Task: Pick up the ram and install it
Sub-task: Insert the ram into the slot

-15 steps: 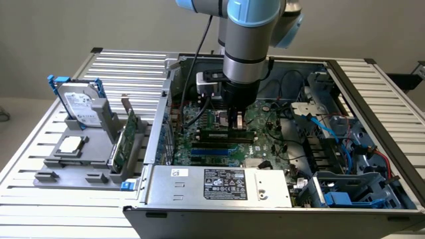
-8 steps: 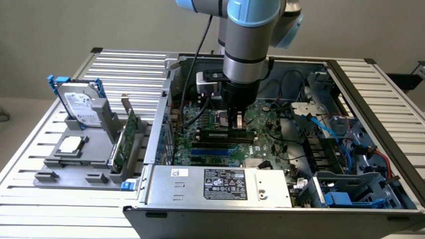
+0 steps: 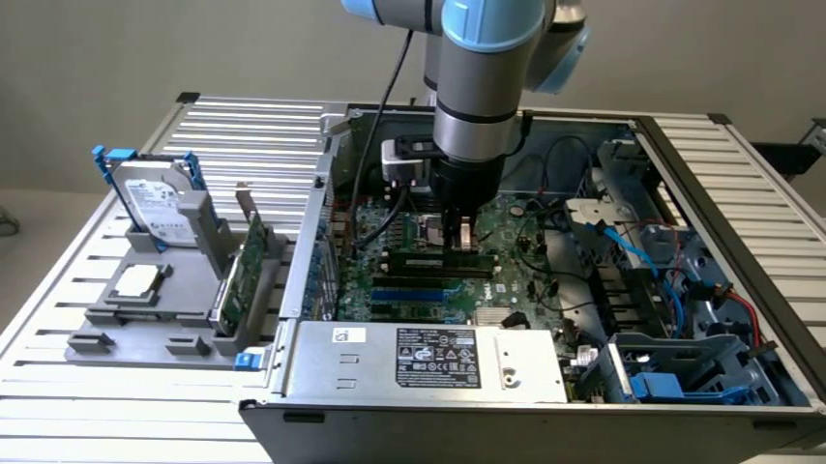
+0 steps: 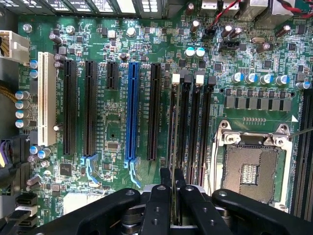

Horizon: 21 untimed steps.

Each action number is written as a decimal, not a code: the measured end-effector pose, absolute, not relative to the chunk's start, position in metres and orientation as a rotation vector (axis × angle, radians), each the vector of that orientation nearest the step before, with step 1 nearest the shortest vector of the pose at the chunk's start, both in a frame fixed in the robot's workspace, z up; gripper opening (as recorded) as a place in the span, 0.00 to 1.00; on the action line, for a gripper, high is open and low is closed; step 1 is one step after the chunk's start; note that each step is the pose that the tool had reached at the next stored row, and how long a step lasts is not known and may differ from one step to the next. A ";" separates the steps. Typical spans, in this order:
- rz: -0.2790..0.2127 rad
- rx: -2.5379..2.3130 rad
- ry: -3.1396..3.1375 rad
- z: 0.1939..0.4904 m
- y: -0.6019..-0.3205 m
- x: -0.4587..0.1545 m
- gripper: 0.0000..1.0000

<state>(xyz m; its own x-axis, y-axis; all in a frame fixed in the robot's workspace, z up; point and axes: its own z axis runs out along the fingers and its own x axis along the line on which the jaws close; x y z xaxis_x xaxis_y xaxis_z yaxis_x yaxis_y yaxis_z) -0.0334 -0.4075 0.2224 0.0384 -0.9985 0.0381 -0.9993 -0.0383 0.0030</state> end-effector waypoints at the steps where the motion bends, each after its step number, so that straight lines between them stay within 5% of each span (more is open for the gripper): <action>1: 0.040 2.243 -2.158 0.222 -0.407 -0.033 0.14; 21: 0.040 2.243 -2.158 0.221 -0.407 -0.034 0.14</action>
